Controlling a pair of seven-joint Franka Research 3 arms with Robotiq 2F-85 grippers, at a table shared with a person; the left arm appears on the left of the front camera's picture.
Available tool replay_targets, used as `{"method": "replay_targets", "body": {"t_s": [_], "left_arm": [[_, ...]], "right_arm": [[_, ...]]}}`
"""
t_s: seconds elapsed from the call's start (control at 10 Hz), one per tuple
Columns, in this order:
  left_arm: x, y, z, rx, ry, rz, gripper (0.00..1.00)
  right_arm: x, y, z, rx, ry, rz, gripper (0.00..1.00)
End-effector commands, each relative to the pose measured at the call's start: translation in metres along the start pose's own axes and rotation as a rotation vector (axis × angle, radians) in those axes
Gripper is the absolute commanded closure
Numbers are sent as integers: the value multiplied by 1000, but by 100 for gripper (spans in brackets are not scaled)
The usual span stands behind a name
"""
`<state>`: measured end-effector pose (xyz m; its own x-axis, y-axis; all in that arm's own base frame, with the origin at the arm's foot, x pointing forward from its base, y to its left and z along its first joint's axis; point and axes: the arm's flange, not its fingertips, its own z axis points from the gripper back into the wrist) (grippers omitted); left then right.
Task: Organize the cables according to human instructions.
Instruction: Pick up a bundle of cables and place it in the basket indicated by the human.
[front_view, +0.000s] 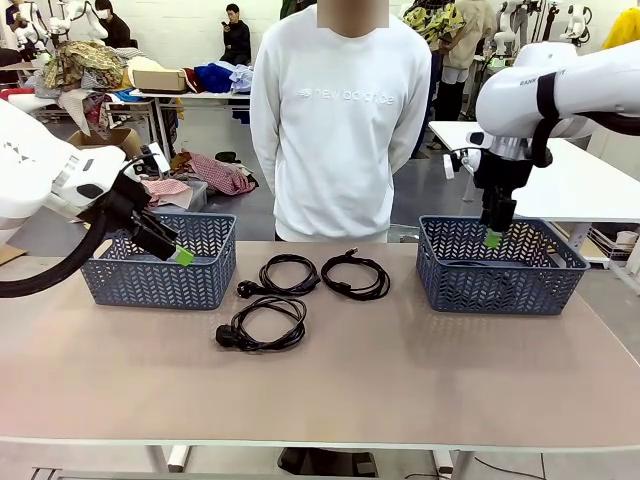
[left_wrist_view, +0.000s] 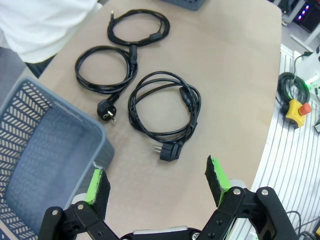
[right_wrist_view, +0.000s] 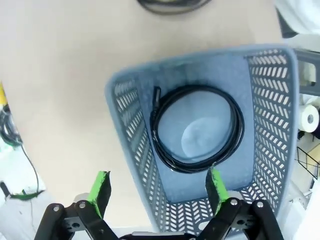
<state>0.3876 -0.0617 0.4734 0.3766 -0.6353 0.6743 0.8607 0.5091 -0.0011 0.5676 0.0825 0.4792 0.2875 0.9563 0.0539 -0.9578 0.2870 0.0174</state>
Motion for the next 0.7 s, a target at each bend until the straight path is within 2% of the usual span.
{"method": "replay_targets", "body": {"t_s": [0.0, 0.3, 0.6], "left_arm": [[-1, 1, -1, -15, -18, -16, 0], [-1, 1, -1, -15, -18, -16, 0], [-1, 1, -1, -15, -18, -16, 0]], "right_arm": [[9, 46, 6, -57, -60, -80, 0], [24, 100, 0, -80, -143, -135, 0], [32, 144, -26, -108, -256, -150, 0]]}}
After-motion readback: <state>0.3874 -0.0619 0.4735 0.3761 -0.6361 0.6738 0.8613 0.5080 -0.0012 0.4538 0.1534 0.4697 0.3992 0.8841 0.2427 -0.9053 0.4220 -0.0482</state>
